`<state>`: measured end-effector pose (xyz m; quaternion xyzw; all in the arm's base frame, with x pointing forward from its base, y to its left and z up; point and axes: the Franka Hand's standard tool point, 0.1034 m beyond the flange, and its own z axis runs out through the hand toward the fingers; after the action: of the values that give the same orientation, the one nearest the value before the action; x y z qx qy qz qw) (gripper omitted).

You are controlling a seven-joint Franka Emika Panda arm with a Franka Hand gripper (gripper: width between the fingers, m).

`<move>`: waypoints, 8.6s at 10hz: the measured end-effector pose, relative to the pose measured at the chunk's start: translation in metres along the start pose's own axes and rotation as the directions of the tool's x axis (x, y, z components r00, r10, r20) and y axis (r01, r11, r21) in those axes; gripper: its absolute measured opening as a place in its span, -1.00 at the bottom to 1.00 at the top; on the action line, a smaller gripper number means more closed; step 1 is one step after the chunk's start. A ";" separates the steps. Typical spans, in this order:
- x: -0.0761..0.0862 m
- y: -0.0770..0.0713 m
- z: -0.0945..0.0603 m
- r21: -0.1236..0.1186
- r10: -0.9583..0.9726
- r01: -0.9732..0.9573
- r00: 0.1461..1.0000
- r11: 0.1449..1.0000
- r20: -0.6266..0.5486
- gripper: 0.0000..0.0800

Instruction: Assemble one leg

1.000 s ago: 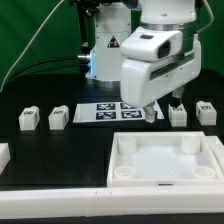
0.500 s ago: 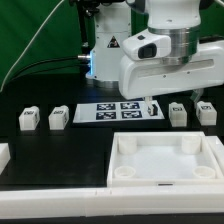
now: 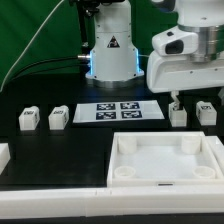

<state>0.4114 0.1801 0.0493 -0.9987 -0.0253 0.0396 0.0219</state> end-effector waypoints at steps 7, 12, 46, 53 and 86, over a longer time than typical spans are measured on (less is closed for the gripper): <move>-0.007 -0.003 -0.001 -0.037 -0.037 0.048 0.966 0.998 0.256 0.62; -0.016 -0.006 0.013 -0.065 -0.008 0.070 0.740 0.995 0.673 0.62; -0.020 -0.004 0.000 -0.076 0.007 0.058 0.745 0.995 0.667 -0.26; 0.007 0.003 -0.029 -0.057 0.009 0.019 0.891 0.998 0.455 -0.26; 0.163 0.074 -0.085 -0.069 -0.209 0.203 0.824 0.977 -0.527 -0.26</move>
Offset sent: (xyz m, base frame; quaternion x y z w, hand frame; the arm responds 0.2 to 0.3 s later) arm 0.0000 0.0000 0.0000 0.0000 0.0000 0.0000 1.0000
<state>0.5836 0.1111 0.1178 -0.9620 -0.1259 -0.2407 0.0272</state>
